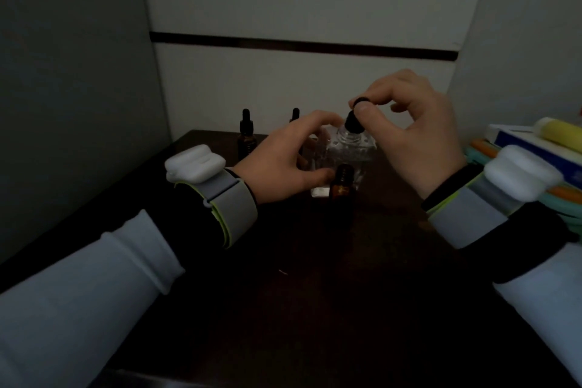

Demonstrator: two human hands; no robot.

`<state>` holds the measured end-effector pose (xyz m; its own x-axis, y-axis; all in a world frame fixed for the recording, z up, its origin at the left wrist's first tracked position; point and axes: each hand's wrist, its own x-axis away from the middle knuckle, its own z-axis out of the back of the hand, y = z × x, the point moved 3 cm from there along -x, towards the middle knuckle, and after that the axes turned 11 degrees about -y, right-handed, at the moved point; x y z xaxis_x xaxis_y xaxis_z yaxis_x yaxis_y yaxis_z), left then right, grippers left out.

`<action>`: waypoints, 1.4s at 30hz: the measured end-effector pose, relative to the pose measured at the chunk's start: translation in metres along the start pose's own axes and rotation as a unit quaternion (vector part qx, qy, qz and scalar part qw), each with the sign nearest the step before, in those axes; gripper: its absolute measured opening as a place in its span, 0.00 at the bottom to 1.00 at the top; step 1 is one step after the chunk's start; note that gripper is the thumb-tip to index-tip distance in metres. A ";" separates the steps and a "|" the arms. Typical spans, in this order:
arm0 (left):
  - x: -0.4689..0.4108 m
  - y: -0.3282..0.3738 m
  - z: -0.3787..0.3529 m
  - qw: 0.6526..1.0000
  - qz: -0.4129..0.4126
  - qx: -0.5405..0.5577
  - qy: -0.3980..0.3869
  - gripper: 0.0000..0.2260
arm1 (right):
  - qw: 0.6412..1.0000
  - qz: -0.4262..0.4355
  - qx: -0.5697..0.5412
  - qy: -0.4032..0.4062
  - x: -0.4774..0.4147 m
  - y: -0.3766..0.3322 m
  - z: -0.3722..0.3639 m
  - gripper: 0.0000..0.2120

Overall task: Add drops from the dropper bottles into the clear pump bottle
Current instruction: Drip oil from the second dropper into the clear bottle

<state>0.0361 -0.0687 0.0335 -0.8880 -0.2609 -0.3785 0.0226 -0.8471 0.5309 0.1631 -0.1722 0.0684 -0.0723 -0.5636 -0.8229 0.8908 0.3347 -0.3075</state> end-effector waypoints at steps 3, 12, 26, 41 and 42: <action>0.000 -0.001 0.000 1.000 0.001 0.000 -0.002 0.27 | 1.000 -0.009 -0.011 -0.009 0.001 0.000 -0.001 0.03; 0.001 0.002 0.001 1.000 -0.002 -0.002 -0.001 0.26 | 1.000 -0.010 -0.017 -0.008 0.000 -0.001 0.000 0.06; 0.001 0.003 0.001 1.000 -0.005 0.009 0.000 0.25 | 0.984 0.005 -0.113 0.139 -0.006 -0.012 0.026 0.02; 0.001 0.003 0.001 1.000 -0.003 0.006 0.000 0.26 | 0.999 0.004 -0.037 0.008 0.001 -0.005 0.000 0.06; 0.001 0.004 0.001 1.000 -0.004 0.007 0.000 0.26 | 0.999 0.005 -0.037 0.003 0.001 -0.005 0.000 0.06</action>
<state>0.0350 -0.0716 0.0361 -0.8879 -0.2537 -0.3838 0.0083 -0.8429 0.5380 0.1584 -0.1743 0.0694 -0.0672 -0.5550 -0.8292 0.8554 0.3957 -0.3342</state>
